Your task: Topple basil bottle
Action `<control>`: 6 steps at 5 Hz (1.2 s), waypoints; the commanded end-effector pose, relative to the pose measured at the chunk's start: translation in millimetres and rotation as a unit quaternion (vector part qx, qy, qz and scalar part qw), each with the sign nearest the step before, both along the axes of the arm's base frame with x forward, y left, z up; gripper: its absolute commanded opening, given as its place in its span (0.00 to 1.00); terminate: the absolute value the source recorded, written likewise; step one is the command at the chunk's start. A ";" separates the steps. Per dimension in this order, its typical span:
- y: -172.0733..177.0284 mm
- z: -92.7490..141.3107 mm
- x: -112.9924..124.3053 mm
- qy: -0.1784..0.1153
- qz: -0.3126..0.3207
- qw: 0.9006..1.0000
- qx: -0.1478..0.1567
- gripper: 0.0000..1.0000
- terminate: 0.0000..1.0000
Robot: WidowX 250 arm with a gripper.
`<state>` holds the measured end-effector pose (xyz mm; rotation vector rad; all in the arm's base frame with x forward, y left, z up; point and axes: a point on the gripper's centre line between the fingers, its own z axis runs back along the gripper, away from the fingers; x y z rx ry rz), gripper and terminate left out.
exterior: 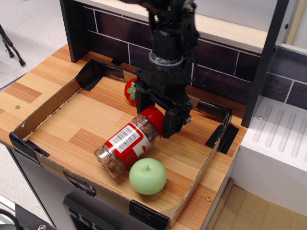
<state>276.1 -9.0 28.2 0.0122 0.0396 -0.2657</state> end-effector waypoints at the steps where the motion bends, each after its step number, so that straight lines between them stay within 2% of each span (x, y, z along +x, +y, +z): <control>1: 2.1 13.6 12.4 -0.037 0.047 0.998 -0.008 1.00 0.00; 3: 2.9 30.7 13.0 -0.056 0.057 0.997 -0.016 1.00 0.00; 4: 7.2 56.8 13.1 -0.065 0.078 0.995 -0.023 1.00 0.00; 6: 23.9 91.9 16.4 -0.093 0.135 0.986 -0.036 1.00 0.00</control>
